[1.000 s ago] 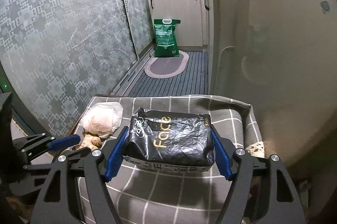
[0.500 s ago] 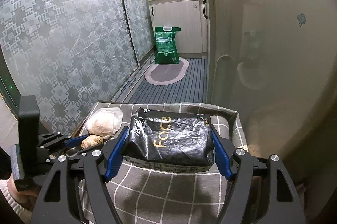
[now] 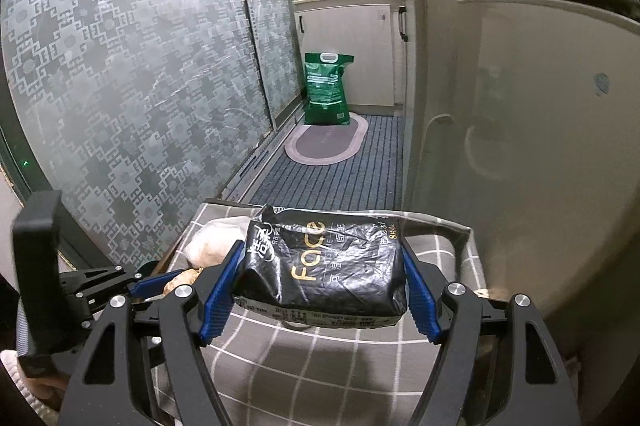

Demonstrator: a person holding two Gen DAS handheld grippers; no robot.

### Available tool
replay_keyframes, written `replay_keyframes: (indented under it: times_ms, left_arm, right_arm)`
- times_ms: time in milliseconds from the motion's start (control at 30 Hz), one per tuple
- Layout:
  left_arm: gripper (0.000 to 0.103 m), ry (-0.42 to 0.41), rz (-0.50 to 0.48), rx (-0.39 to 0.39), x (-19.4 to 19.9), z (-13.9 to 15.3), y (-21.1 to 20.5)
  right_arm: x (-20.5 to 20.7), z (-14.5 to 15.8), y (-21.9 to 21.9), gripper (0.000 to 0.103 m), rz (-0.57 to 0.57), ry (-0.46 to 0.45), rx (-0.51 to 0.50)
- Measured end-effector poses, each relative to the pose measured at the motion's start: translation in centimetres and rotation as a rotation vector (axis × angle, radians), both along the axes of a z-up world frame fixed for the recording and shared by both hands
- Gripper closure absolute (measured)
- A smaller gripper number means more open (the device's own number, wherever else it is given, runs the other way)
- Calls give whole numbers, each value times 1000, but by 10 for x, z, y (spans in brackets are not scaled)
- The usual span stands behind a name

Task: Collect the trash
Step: 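Carry the ginger in the left gripper and the black bag in the right gripper over the teal bin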

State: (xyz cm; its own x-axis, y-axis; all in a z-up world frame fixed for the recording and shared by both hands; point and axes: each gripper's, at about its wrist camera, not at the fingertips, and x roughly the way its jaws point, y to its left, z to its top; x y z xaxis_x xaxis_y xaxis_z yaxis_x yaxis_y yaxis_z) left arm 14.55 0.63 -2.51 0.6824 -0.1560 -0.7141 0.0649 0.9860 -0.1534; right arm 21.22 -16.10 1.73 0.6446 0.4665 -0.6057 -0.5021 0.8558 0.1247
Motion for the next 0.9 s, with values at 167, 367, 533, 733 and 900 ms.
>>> replay_keyframes:
  times_ms: [167, 367, 533, 733, 900]
  left_arm:
    - [70, -26, -11, -41, -12, 9, 10]
    - [70, -61, 22, -74, -25, 20, 36]
    - [70, -64, 52, -80, -35, 20, 60]
    - [70, -51, 100, -86, -50, 13, 93]
    - [70, 1, 135, -69, -59, -3, 117]
  right_arm:
    - [-1, 5, 21, 29, 24, -2, 9]
    - [-8, 8, 54, 29, 73, -3, -3]
    - [-13, 6, 85, 29, 118, 4, -24]
    - [-19, 6, 118, 29, 163, 8, -34]
    - [-25, 7, 145, 29, 204, 11, -31]
